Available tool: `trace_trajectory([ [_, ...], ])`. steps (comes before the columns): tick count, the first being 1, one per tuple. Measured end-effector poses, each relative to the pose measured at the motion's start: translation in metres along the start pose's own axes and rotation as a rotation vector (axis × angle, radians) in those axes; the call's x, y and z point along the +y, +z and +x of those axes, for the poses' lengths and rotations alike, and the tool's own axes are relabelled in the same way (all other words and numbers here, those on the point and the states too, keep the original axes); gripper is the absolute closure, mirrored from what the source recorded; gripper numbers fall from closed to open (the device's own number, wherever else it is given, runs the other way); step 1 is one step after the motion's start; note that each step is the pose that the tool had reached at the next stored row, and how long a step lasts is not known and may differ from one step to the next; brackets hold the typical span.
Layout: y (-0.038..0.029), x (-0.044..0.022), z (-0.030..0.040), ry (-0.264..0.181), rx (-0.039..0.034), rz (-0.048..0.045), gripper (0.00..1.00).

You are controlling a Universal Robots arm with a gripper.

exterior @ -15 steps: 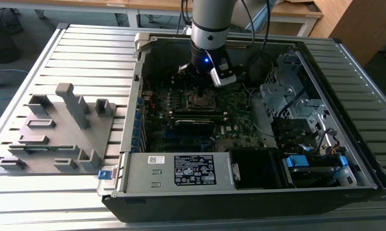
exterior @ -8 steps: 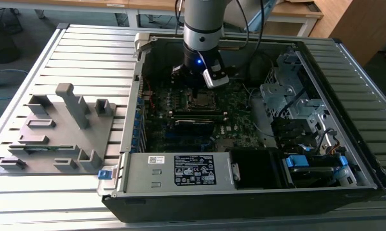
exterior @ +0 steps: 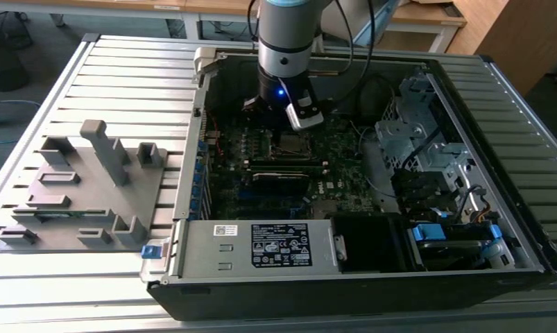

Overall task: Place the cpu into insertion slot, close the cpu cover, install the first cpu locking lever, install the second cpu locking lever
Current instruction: 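Close the cpu cover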

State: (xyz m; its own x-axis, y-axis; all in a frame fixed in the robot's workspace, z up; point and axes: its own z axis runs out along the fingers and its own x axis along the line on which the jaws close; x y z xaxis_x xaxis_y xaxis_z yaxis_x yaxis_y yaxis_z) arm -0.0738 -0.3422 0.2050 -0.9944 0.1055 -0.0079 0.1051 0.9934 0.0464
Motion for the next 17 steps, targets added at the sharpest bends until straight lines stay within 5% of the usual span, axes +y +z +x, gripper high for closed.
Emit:
trace_trajectory([
  [17,0.0074,-0.0004,0.0004,0.000,0.0001,0.0001,0.90],
])
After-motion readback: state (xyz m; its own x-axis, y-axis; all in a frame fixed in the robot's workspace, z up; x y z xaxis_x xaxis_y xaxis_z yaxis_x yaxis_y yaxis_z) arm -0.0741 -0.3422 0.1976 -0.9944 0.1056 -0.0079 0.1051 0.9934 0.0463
